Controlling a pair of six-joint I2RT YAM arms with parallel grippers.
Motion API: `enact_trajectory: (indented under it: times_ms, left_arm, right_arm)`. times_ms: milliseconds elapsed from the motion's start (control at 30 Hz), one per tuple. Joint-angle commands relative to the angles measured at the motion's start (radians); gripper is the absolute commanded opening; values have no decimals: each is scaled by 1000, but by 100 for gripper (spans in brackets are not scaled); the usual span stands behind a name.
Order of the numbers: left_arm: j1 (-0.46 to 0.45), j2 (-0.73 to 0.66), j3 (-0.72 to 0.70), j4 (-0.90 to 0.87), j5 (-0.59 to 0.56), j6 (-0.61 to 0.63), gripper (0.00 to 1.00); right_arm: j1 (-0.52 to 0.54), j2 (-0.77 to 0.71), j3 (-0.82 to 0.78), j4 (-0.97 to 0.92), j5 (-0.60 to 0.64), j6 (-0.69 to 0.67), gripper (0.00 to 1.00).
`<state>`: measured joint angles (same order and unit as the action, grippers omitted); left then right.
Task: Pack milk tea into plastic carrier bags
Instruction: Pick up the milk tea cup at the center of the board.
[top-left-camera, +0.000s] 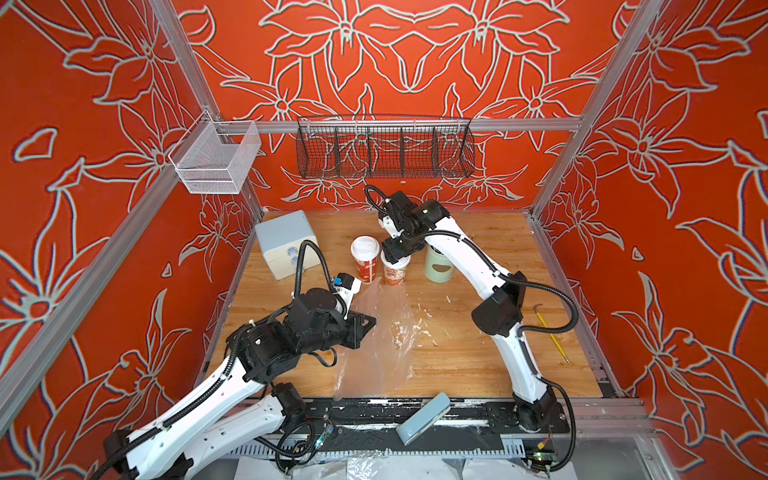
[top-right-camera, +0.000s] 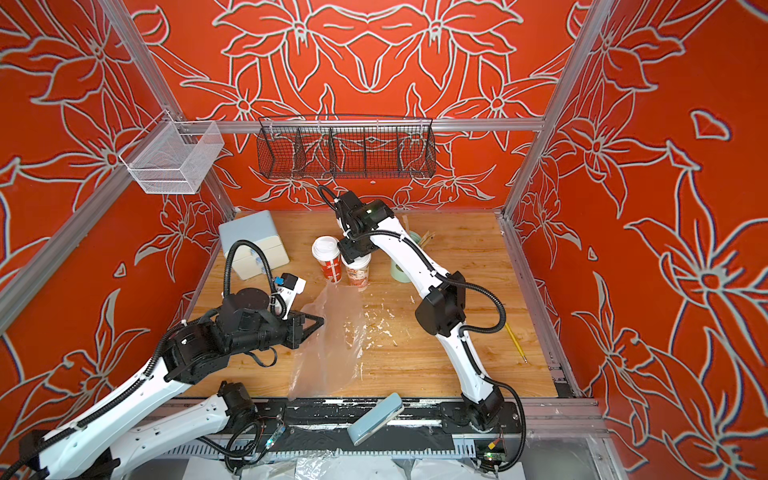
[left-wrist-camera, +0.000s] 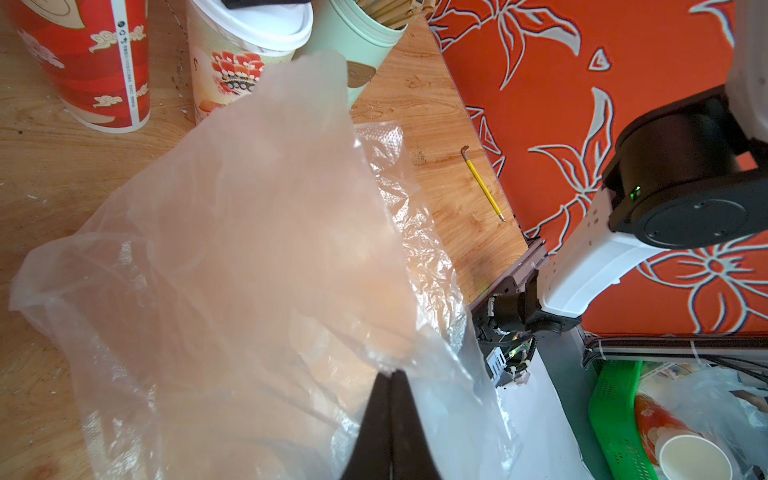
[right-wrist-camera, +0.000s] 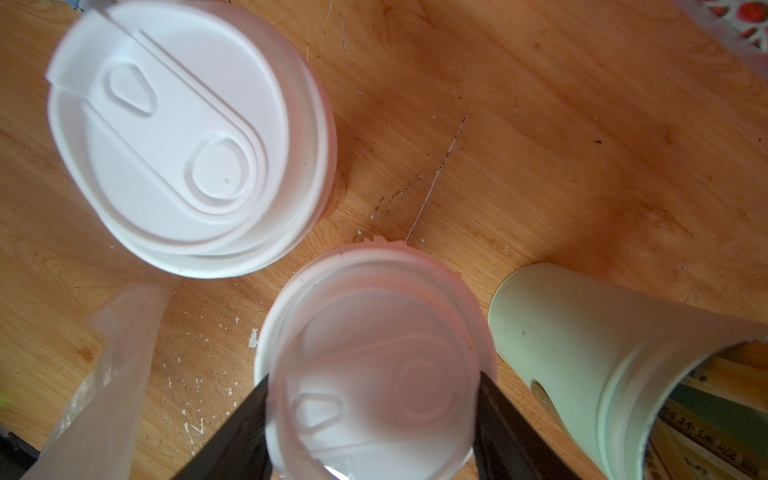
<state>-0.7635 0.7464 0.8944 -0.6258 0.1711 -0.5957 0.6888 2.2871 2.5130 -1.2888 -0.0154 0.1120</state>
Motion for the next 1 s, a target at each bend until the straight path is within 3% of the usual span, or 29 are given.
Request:
enact_trajectory:
  times_ms: [0, 433, 967]
  left_arm:
    - [7, -12, -11, 9, -12, -8, 0]
    - [7, -10, -16, 25, -15, 2, 0]
    - [9, 56, 10, 67, -27, 25, 0]
  right_arm:
    - [-3, -51, 21, -5, 8, -6, 54]
    - [-4, -65, 117, -65, 11, -12, 52]
    - [-5, -292, 80, -73, 32, -14, 51]
